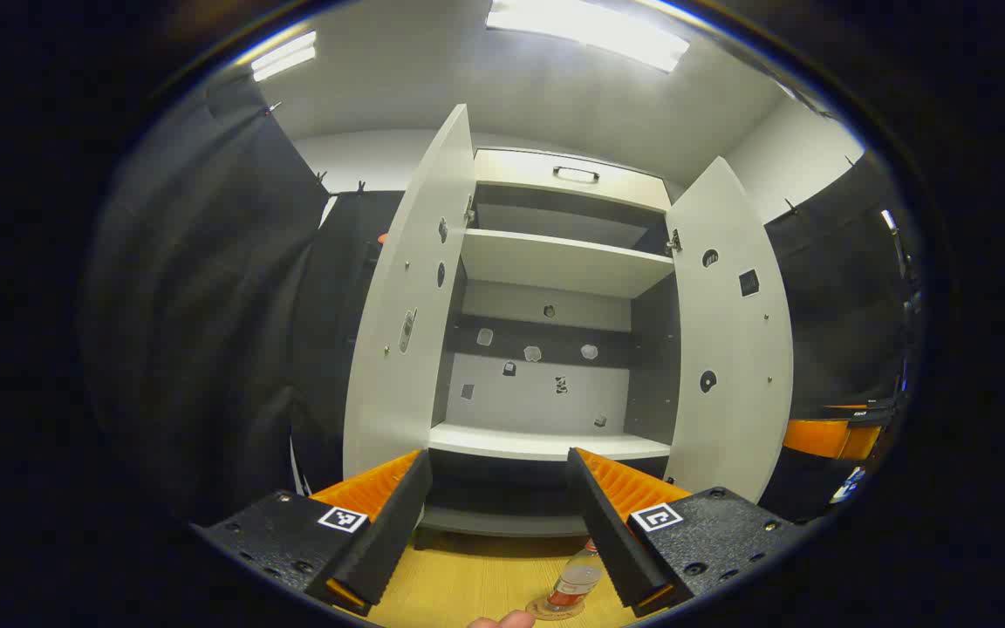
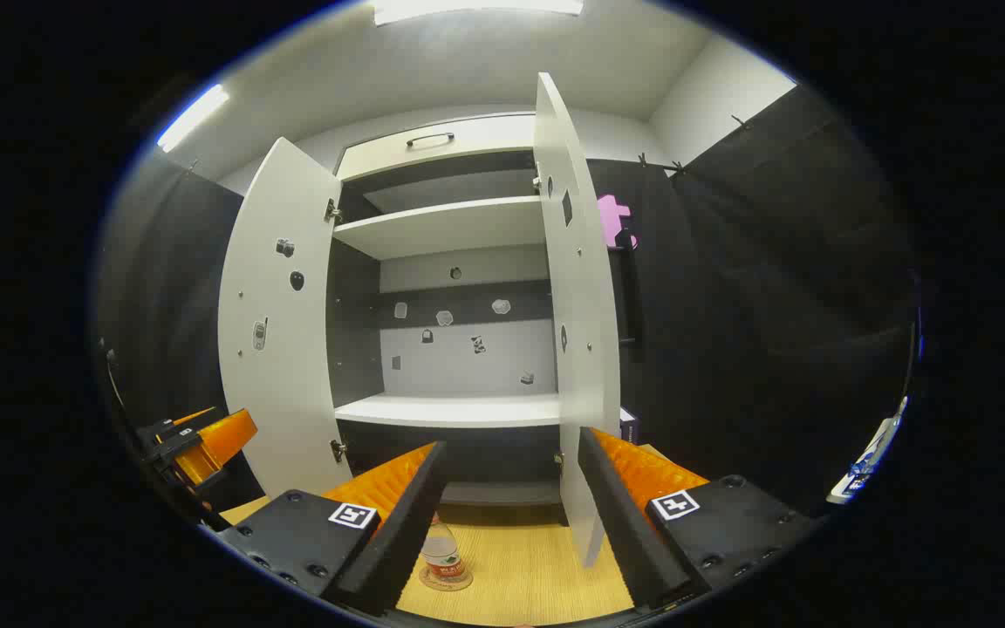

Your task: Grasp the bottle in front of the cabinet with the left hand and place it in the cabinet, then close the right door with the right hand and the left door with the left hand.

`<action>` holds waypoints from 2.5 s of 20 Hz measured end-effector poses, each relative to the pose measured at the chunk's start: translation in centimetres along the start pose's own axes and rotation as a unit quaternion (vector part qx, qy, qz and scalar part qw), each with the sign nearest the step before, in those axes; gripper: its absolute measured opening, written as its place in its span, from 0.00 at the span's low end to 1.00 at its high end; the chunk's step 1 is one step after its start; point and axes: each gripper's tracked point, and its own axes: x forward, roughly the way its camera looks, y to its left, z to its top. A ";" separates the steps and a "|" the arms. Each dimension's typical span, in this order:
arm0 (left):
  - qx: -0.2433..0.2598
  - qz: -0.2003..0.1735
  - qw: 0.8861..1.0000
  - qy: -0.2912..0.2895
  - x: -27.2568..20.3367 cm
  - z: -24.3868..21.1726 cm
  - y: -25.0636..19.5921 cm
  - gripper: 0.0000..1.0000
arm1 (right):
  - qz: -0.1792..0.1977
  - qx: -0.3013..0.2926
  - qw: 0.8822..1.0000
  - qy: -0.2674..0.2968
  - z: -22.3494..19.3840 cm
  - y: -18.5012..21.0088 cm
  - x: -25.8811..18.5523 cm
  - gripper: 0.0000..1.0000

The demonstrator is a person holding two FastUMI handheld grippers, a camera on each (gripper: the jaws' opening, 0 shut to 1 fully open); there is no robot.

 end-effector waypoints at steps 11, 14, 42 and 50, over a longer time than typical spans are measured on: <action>0.007 0.007 1.000 0.001 0.0 -0.2 0.2 0.94 | 0.004 0.001 1.000 0.003 -0.3 -0.1 0.2 0.98; 0.009 0.008 1.000 0.002 -0.2 -0.2 0.2 0.95 | 0.004 0.003 1.000 0.006 -0.5 -0.1 0.2 0.98; -0.013 -0.153 0.983 0.102 8.5 -17.5 -14.8 0.95 | -0.082 -0.024 0.996 0.013 -0.5 -6.2 -3.0 0.98; 0.001 -0.126 0.980 0.154 8.8 -27.2 -13.5 0.95 | -0.067 -0.027 0.997 0.030 -1.3 -5.3 -2.2 0.98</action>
